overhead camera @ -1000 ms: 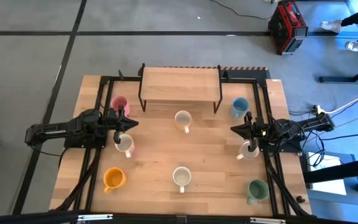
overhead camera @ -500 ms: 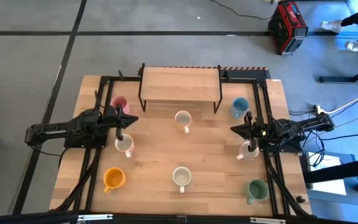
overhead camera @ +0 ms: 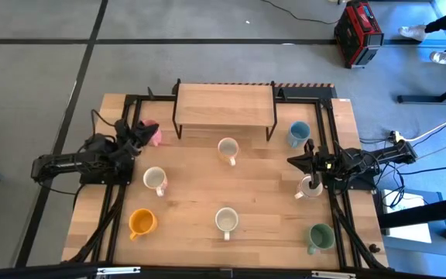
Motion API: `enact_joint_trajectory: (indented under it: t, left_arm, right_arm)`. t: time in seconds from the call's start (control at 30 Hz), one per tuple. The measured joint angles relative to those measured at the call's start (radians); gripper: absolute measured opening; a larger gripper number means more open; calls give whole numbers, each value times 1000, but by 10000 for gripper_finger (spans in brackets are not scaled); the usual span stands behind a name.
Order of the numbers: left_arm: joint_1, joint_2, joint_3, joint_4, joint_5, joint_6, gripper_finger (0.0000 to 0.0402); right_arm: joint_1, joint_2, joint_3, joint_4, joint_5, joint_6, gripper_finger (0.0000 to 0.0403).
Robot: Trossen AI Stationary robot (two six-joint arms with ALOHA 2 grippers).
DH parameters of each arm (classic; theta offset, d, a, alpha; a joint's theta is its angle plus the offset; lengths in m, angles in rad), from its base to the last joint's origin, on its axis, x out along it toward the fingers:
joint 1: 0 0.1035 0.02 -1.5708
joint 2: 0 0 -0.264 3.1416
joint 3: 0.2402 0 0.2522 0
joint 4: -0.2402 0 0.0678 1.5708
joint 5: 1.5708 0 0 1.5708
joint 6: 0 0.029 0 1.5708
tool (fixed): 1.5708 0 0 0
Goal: Place coffee mugs
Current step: Put the yellow pattern mug on the shelf
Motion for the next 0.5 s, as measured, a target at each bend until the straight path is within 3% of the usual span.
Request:
enact_joint_trajectory:
  t: [0.23,0.5]
  left_arm:
    - [-1,45,78,-4,64,28,15]
    - [-1,297,272,0,118,131,15]
  right_arm:
    - [0,0,0,0,0,0,3]
    - [0,0,0,1,0,0,3]
